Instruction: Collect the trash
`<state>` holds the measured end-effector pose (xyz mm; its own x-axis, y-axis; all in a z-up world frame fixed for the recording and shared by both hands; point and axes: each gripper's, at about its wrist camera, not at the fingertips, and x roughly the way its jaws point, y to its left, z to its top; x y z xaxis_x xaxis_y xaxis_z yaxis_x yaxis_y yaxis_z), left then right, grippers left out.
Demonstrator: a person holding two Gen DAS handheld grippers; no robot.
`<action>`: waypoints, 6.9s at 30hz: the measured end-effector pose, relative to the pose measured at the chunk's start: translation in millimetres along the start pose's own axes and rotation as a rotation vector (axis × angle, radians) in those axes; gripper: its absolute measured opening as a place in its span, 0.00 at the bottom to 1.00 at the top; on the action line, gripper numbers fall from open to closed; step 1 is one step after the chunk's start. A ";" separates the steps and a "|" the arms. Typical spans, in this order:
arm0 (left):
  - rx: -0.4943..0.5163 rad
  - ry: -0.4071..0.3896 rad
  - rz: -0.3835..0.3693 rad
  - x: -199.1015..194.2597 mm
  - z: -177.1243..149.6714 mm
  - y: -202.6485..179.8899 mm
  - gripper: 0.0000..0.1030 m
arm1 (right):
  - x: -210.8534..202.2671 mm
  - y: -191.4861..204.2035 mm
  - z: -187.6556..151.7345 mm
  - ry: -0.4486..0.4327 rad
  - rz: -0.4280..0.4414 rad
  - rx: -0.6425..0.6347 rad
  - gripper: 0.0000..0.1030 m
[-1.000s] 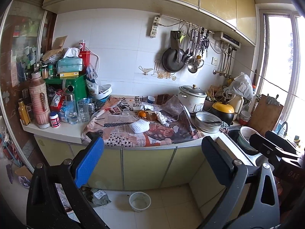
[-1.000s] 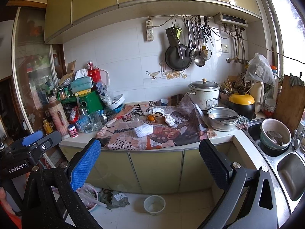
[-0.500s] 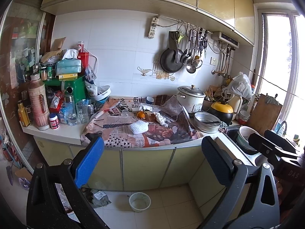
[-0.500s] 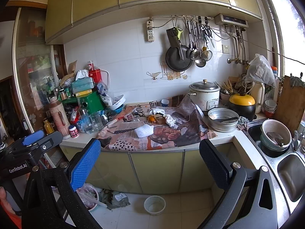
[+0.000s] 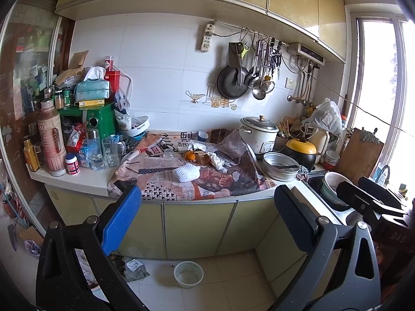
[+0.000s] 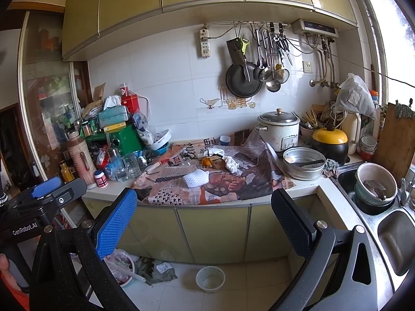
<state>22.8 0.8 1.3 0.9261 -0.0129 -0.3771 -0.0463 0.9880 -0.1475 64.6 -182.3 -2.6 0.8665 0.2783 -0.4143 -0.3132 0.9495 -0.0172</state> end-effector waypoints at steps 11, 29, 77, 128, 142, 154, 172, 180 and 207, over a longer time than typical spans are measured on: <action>-0.009 0.003 0.012 2.4 1.5 -4.5 1.00 | 2.4 -0.6 0.4 0.006 0.012 -0.009 1.00; -0.015 0.033 0.055 78.7 19.1 -3.9 1.00 | 60.5 -32.9 3.6 0.044 -0.001 0.036 1.00; -0.210 0.740 0.160 625.5 -24.4 128.1 0.92 | 543.2 -132.4 15.5 0.566 -0.026 0.045 0.84; -0.001 0.500 -0.073 442.4 5.2 136.7 0.28 | 372.5 -29.3 -16.2 0.445 0.005 0.130 0.06; -0.081 0.626 0.021 420.7 -102.9 85.5 0.28 | 340.8 -53.4 -88.4 0.552 0.149 0.079 0.06; -0.213 0.760 0.164 453.0 -237.5 83.5 0.28 | 373.9 -80.5 -193.6 0.716 0.238 0.045 0.06; -0.292 0.887 0.237 548.2 -458.0 175.9 0.28 | 513.4 -54.1 -445.9 0.990 0.260 0.107 0.07; -0.294 0.924 0.226 574.5 -499.3 183.4 0.29 | 537.8 -50.7 -475.5 1.046 0.236 0.137 0.24; -0.182 0.883 0.166 499.3 -353.0 140.9 0.52 | 463.9 -59.5 -325.7 0.875 0.140 0.100 0.41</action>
<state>346.4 79.2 -530.5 0.2828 -0.0601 -0.9573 -0.2809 0.9491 -0.1425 358.7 -156.8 -490.2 0.2026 0.2216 -0.9539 -0.3231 0.9347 0.1485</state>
